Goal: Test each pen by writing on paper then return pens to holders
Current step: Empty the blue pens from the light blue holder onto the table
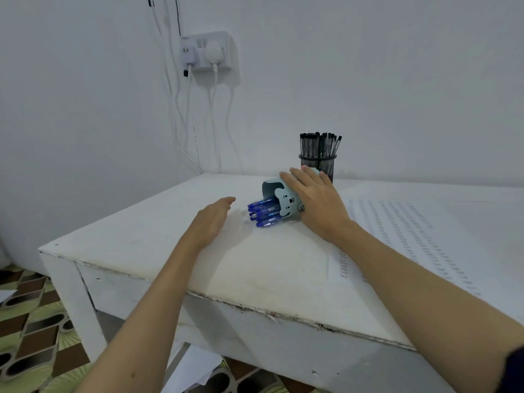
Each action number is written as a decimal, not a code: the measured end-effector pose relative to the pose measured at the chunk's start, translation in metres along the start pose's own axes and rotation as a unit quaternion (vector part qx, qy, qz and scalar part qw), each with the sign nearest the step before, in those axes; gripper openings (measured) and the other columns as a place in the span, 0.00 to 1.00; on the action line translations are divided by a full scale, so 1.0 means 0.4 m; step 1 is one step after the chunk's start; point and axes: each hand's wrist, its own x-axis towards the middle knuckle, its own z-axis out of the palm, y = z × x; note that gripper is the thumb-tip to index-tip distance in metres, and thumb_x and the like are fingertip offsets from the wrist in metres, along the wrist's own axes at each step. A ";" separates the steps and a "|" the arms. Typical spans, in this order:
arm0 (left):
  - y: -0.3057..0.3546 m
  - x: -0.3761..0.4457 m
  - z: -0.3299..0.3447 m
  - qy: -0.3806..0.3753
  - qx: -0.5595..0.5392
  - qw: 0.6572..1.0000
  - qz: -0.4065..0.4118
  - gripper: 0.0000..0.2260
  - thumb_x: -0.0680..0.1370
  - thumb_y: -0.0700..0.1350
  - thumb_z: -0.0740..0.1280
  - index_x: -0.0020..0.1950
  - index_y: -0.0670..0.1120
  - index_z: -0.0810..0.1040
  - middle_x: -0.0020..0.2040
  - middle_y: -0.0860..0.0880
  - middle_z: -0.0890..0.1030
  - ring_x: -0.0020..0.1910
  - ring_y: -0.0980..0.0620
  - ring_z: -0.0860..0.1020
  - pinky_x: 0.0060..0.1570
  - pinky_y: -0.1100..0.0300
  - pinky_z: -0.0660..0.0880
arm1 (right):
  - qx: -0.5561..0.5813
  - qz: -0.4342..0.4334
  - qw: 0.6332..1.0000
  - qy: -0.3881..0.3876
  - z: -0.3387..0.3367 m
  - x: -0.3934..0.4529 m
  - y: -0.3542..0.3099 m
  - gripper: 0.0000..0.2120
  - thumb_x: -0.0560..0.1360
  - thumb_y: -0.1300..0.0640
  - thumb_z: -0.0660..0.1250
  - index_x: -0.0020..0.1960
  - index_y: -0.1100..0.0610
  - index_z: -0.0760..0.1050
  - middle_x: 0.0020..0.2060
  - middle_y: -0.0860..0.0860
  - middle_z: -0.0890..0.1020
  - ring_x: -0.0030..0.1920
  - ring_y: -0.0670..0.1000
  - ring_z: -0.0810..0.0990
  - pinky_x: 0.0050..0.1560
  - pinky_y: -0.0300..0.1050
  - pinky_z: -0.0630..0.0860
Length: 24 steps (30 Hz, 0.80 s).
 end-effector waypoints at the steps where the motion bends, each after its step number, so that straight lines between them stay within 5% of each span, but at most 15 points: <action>1: 0.000 0.005 0.000 0.001 0.006 1.000 0.003 0.20 0.83 0.45 0.46 0.73 0.50 0.64 0.72 0.49 0.67 0.71 0.51 0.63 0.66 0.60 0.57 | 0.003 -0.004 1.000 0.005 -0.003 0.004 0.001 0.37 0.68 0.71 0.67 0.75 0.57 0.60 0.71 0.57 0.67 0.73 0.61 0.61 0.72 0.59 0.55; 7: 0.003 -0.010 0.006 -0.006 0.052 0.999 -0.008 0.20 0.83 0.44 0.46 0.73 0.50 0.65 0.71 0.48 0.68 0.69 0.51 0.66 0.61 0.65 0.59 | 0.021 0.013 1.000 -0.008 -0.016 -0.003 -0.008 0.37 0.71 0.71 0.63 0.76 0.56 0.55 0.74 0.56 0.61 0.75 0.59 0.54 0.73 0.57 0.50; 16: -0.025 0.003 0.008 -0.009 0.127 0.992 -0.014 0.19 0.83 0.44 0.49 0.72 0.56 0.64 0.73 0.52 0.66 0.73 0.51 0.62 0.71 0.56 0.56 | 0.012 -0.040 0.999 0.020 0.009 0.022 -0.007 0.38 0.61 0.68 0.76 0.68 0.59 0.70 0.66 0.60 0.73 0.68 0.64 0.68 0.66 0.63 0.64; 20: -0.017 0.000 0.010 -0.007 0.116 0.993 -0.009 0.19 0.83 0.46 0.46 0.72 0.55 0.64 0.71 0.54 0.67 0.70 0.54 0.64 0.67 0.62 0.57 | -0.051 -0.110 0.992 -0.019 -0.025 0.040 0.033 0.35 0.75 0.68 0.60 0.77 0.55 0.50 0.76 0.56 0.53 0.76 0.59 0.47 0.74 0.57 0.42; 24: -0.003 -0.004 0.014 -0.012 0.034 0.999 -0.004 0.18 0.83 0.52 0.48 0.72 0.54 0.65 0.71 0.57 0.66 0.66 0.62 0.65 0.64 0.67 0.56 | -0.133 -0.165 0.977 -0.007 -0.032 0.054 0.077 0.37 0.73 0.67 0.65 0.77 0.55 0.53 0.76 0.56 0.57 0.76 0.59 0.51 0.74 0.57 0.45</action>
